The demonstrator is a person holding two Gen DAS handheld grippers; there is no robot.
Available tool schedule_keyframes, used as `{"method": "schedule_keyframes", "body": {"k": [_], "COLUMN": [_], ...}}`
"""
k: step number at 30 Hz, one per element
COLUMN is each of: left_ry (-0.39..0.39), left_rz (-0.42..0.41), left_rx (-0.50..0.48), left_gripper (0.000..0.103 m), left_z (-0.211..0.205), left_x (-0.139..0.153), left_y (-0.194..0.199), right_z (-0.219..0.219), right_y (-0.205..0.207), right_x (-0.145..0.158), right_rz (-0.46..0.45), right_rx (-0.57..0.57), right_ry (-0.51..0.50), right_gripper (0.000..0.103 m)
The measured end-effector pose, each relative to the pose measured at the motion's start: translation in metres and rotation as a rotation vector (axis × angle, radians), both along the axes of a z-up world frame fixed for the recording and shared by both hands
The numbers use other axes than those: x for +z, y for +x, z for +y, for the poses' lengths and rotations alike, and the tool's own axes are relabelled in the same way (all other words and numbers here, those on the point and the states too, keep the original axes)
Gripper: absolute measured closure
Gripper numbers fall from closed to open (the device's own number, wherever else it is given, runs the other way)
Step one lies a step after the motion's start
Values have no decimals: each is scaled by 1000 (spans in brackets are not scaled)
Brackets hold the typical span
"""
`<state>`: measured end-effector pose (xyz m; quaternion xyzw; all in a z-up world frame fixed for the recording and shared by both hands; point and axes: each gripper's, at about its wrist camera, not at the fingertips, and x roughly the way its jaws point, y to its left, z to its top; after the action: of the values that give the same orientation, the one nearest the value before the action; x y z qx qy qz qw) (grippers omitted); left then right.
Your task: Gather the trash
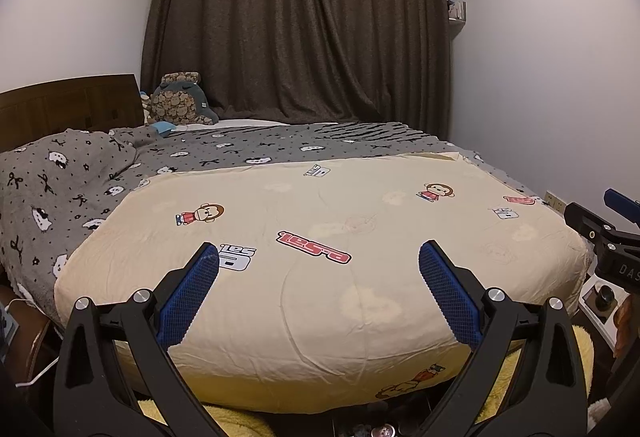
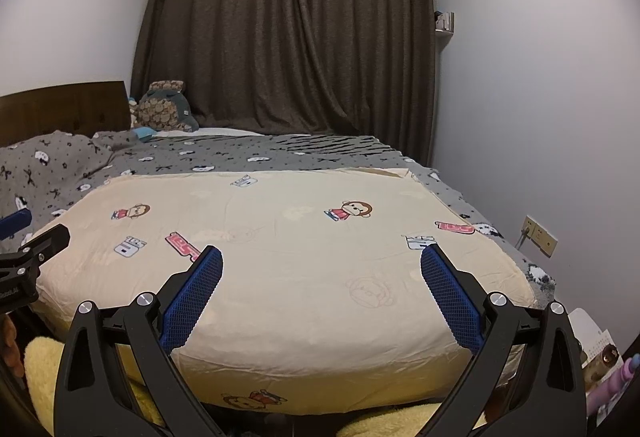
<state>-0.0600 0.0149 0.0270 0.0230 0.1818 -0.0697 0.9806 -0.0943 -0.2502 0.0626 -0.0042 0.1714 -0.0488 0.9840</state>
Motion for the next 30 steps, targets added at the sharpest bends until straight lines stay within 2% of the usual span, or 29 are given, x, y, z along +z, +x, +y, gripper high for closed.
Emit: {"method": "schedule_keyframes", "body": {"k": [30], "left_ry": [3], "left_rz": [-9], "left_rx": [-8], "left_gripper": [8], "left_z": [-2], "left_x": [2], "left_y": [-3], "right_z": [3], "right_y": [1], "right_x": [3], "right_rz": [-4], "right_rx": [9], "right_ry": [5], "right_gripper": [4]}}
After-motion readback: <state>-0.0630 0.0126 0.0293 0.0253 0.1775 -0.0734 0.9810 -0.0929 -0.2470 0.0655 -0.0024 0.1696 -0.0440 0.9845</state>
